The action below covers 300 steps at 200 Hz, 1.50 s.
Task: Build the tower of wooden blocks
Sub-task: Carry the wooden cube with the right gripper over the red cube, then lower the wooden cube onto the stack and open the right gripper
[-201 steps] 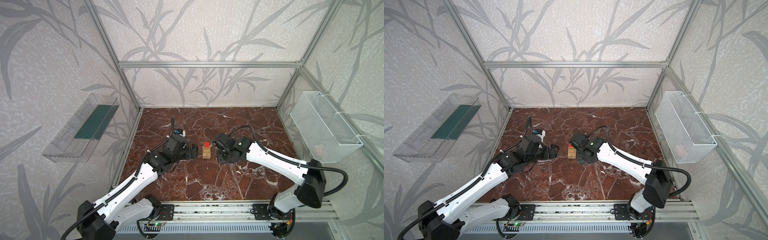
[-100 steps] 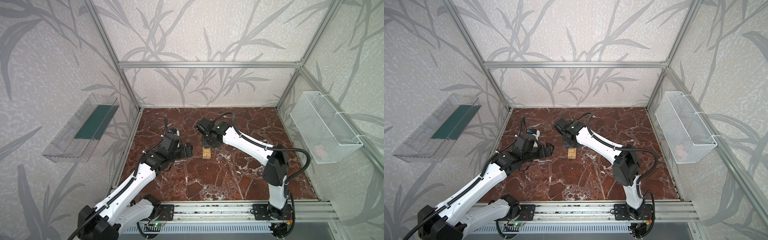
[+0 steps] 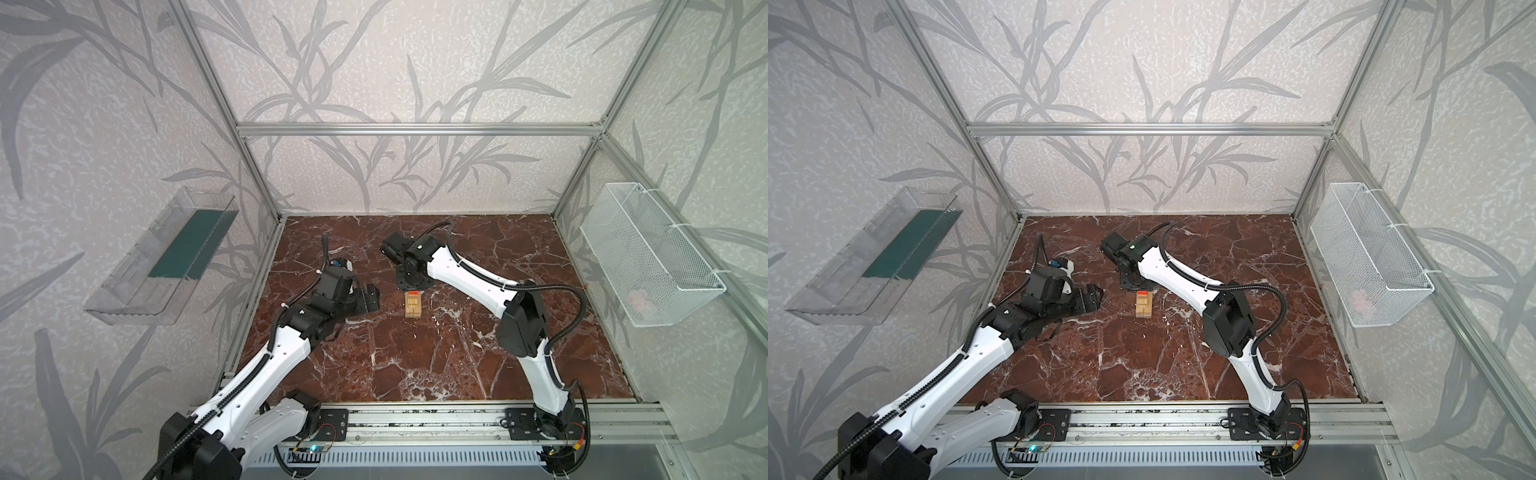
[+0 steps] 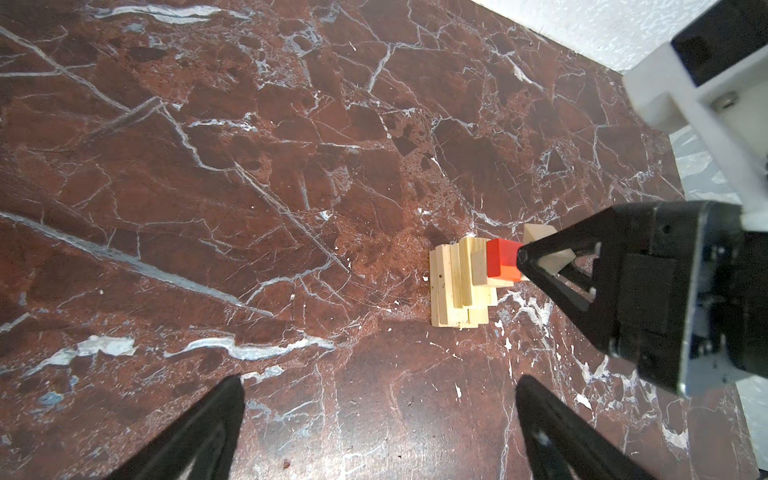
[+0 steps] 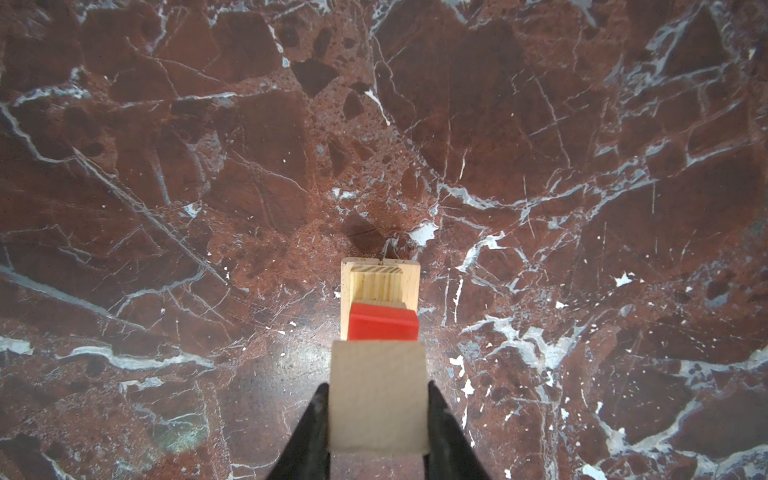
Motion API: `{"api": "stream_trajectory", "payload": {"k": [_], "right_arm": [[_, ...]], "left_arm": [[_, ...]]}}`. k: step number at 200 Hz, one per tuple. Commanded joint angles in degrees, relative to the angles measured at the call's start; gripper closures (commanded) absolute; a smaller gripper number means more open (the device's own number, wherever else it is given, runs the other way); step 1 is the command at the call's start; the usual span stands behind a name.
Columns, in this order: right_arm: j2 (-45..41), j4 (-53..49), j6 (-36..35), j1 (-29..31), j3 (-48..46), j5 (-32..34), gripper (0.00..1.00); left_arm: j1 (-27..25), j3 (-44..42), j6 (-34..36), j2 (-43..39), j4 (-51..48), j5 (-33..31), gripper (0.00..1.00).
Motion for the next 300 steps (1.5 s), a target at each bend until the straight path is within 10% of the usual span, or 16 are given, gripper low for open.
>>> {"api": "stream_trajectory", "payload": {"k": [1,300], "right_arm": [[1.7,-3.4,0.3,-0.2,2.8,1.1,0.75],[4.6,-3.4,0.8,-1.2,4.9,-1.1,0.68]], "left_arm": [[0.5,-0.6,0.5,-0.8,1.1,0.4,0.0],[1.8,-1.4,-0.1,-1.0,1.4,1.8,0.01]]}}
